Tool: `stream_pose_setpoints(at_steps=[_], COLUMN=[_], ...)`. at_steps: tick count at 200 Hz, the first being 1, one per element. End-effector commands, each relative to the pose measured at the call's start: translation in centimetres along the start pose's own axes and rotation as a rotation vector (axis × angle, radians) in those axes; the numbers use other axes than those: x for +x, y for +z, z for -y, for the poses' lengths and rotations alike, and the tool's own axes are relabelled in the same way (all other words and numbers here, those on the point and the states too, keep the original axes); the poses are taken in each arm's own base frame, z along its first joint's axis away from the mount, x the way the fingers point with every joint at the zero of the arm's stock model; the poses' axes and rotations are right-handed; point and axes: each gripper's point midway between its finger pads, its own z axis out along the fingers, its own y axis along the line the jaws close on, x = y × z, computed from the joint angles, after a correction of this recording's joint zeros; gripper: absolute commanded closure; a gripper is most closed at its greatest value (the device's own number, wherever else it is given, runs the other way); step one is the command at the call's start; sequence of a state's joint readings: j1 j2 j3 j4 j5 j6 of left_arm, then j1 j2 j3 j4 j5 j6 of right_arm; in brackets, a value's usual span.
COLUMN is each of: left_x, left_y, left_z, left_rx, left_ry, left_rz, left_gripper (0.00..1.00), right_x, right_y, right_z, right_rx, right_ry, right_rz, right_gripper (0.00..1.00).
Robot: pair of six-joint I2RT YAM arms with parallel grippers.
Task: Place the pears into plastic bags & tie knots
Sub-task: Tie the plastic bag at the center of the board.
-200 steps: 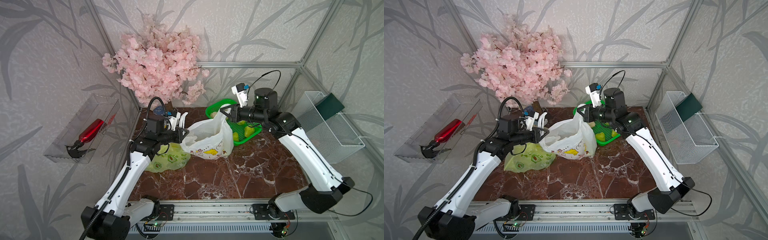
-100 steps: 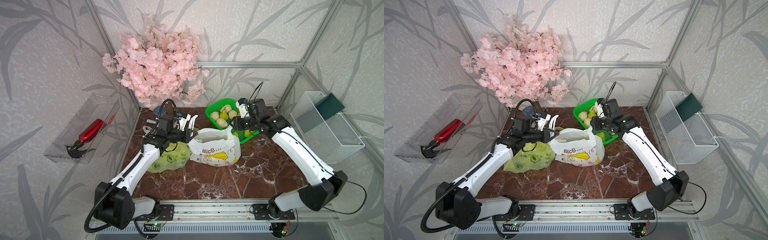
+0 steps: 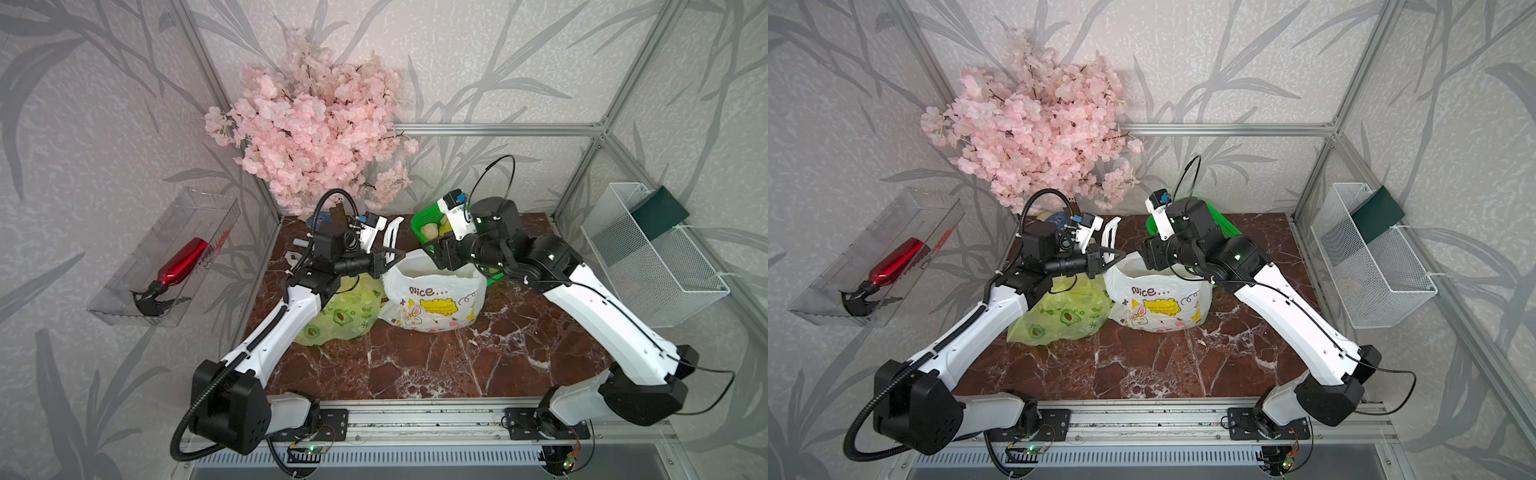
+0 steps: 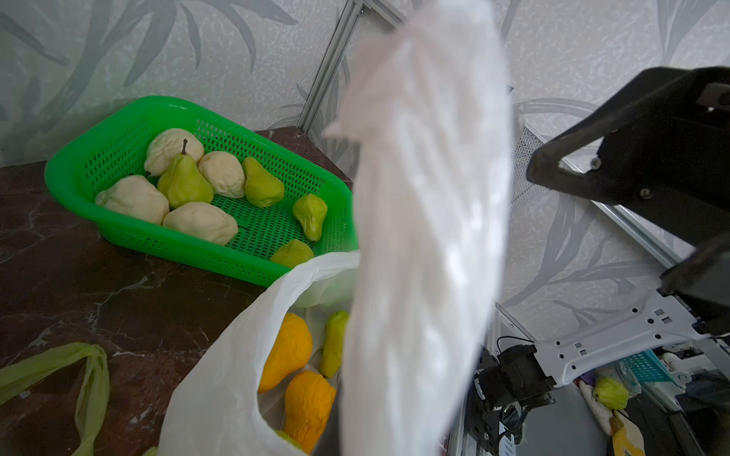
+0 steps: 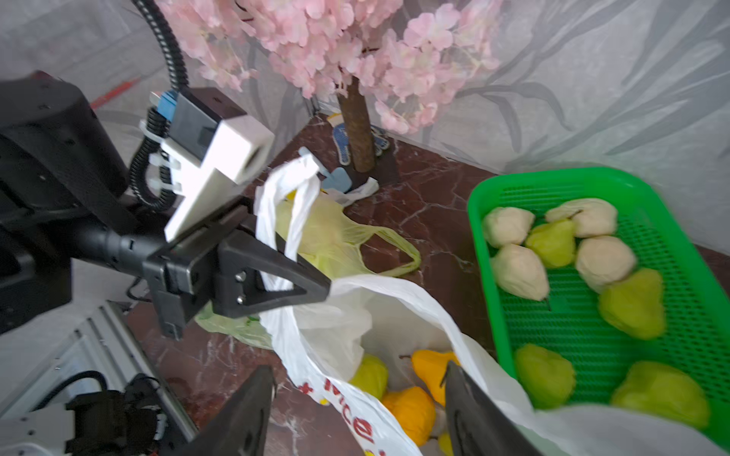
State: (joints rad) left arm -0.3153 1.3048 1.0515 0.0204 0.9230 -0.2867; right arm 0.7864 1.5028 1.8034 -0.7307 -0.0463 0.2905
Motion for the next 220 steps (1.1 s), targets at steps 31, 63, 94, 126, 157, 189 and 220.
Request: stream_pose_setpoints(at_steps=[31, 63, 94, 126, 157, 189, 220], left_x=[0.1, 0.2, 0.3, 0.3, 1.1, 0.0, -1.0], left_y=[0.3, 0.4, 0.5, 0.2, -1.0, -1.0, -0.4], left_z=[1.4, 2.0, 2.5, 3.2, 1.6, 1.2, 1.2], left_rx=[0.06, 0.08, 0.098, 0.111, -0.023, -0.049, -0.041], left_ry=[0.074, 0.089, 0.093, 0.105, 0.09, 0.118, 0.161], left_rz=[0.012, 0.008, 0.01, 0.013, 0.02, 0.099, 0.113], left_gripper=[1.0, 1.0, 1.0, 1.0, 0.92, 0.84, 0.77], right_x=[-3.4, -2.9, -3.1, -3.5, -3.8, -3.4, -3.1], right_y=[3.2, 5.5, 6.8, 7.1, 5.5, 4.4, 4.1], right_z=[-2.8, -2.1, -2.0, -1.6, -0.8, -1.2, -1.3], right_rx=[-0.213, -0.203, -0.212, -0.244, -0.267, -0.308, -0.322], right_ry=[0.195, 0.234, 0.244, 0.276, 0.296, 0.31, 0.323], right_rz=[0.104, 0.084, 0.077, 0.099, 0.126, 0.115, 0.109], right_gripper=[0.31, 0.38, 0.48, 0.77, 0.94, 0.95, 0.95])
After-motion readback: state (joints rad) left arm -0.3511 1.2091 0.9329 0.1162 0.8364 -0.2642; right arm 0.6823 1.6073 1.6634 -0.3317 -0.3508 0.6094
